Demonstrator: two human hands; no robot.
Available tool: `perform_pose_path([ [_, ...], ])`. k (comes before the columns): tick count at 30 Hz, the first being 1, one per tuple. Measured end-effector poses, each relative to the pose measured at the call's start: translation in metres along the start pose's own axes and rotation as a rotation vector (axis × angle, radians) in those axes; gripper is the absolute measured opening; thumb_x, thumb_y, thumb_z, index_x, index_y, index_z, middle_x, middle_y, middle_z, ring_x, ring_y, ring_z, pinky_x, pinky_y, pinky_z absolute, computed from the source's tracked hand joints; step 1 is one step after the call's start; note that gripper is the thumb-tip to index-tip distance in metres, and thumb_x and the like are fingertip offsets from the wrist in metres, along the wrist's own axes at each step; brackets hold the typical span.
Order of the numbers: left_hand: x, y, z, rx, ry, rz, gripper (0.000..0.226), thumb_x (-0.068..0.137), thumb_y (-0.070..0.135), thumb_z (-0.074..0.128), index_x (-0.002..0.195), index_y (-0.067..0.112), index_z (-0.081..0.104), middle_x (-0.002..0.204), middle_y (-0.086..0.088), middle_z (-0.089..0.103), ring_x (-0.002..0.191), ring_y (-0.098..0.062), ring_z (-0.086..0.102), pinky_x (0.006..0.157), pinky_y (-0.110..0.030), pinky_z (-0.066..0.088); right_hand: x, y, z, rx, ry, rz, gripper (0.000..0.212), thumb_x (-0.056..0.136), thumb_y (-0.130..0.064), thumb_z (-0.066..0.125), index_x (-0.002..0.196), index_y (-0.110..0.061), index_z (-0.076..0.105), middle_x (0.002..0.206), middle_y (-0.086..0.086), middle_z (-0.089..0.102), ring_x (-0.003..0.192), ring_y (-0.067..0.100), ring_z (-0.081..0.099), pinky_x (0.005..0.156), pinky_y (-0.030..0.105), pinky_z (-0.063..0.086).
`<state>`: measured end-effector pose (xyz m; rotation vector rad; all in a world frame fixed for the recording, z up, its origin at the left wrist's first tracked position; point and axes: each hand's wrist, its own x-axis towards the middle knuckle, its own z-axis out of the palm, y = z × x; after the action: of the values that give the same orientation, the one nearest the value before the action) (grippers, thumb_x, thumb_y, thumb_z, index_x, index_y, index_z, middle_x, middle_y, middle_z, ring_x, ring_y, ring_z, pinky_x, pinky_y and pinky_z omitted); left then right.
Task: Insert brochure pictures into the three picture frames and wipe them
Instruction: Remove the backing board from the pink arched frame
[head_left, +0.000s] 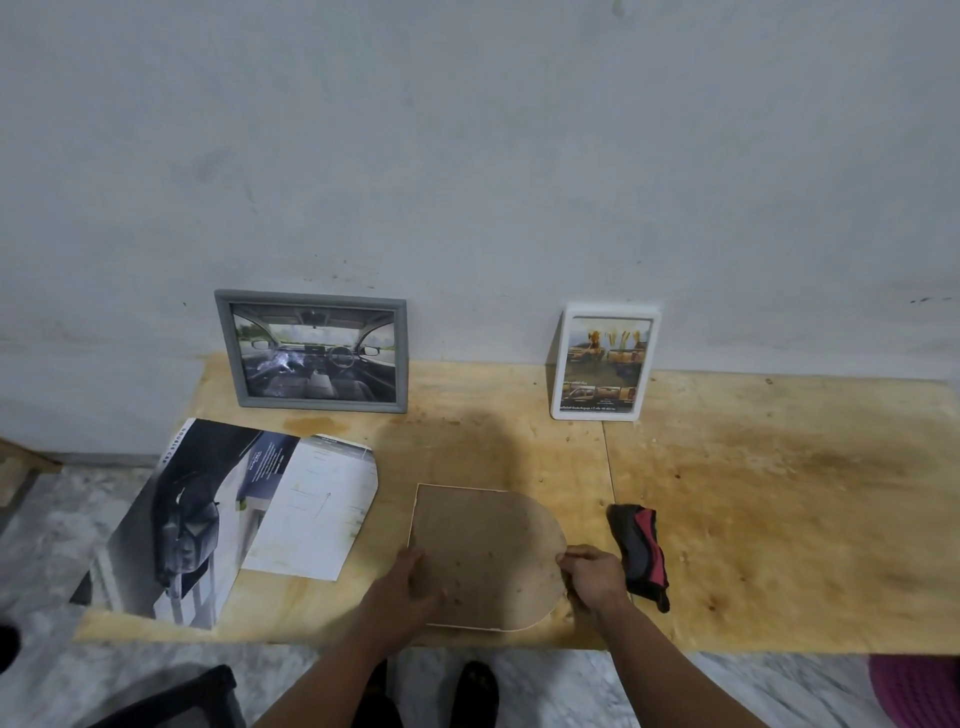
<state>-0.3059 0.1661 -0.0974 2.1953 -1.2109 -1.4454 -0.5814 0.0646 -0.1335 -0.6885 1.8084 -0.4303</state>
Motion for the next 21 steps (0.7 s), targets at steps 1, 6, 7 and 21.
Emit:
perform_pose_path([
  [1, 0.001, 0.000, 0.000, 0.005, 0.002, 0.003, 0.079, 0.090, 0.038, 0.073, 0.158, 0.026, 0.034, 0.162, 0.002, 0.039, 0.143, -0.018, 0.045, 0.112, -0.025, 0.037, 0.001, 0.000, 0.000, 0.010, -0.010, 0.007, 0.005, 0.090, 0.000, 0.072, 0.092, 0.005, 0.072, 0.072, 0.017, 0.069, 0.061, 0.025, 0.058, 0.057, 0.033, 0.049],
  [6, 0.002, -0.001, -0.003, -0.003, -0.018, -0.021, 0.083, 0.089, 0.042, 0.072, 0.160, 0.028, 0.031, 0.162, 0.002, 0.040, 0.144, -0.017, 0.045, 0.113, -0.027, 0.038, 0.004, 0.001, -0.003, -0.073, -0.067, 0.013, 0.012, 0.097, -0.009, 0.065, 0.097, 0.002, 0.068, 0.065, 0.014, 0.058, 0.043, 0.021, 0.045, 0.041, 0.027, 0.037],
  [7, 0.002, -0.001, -0.003, 0.000, -0.019, -0.023, 0.084, 0.089, 0.043, 0.072, 0.160, 0.028, 0.029, 0.163, 0.002, 0.039, 0.145, -0.017, 0.044, 0.114, -0.028, 0.038, 0.004, 0.001, -0.003, -0.086, -0.080, 0.007, 0.013, 0.098, -0.011, 0.063, 0.098, 0.001, 0.067, 0.066, 0.014, 0.057, 0.044, 0.020, 0.044, 0.041, 0.026, 0.036],
  [21, 0.006, 0.003, -0.014, 0.230, -0.085, -0.031, 0.087, 0.089, 0.049, 0.063, 0.162, 0.031, 0.020, 0.151, -0.001, 0.051, 0.133, -0.021, 0.054, 0.106, -0.030, 0.046, -0.004, 0.014, 0.000, -0.058, -0.011, -0.138, 0.022, 0.098, -0.011, 0.064, 0.077, -0.003, 0.064, 0.060, 0.008, 0.060, 0.060, 0.022, 0.051, 0.062, 0.031, 0.042],
])
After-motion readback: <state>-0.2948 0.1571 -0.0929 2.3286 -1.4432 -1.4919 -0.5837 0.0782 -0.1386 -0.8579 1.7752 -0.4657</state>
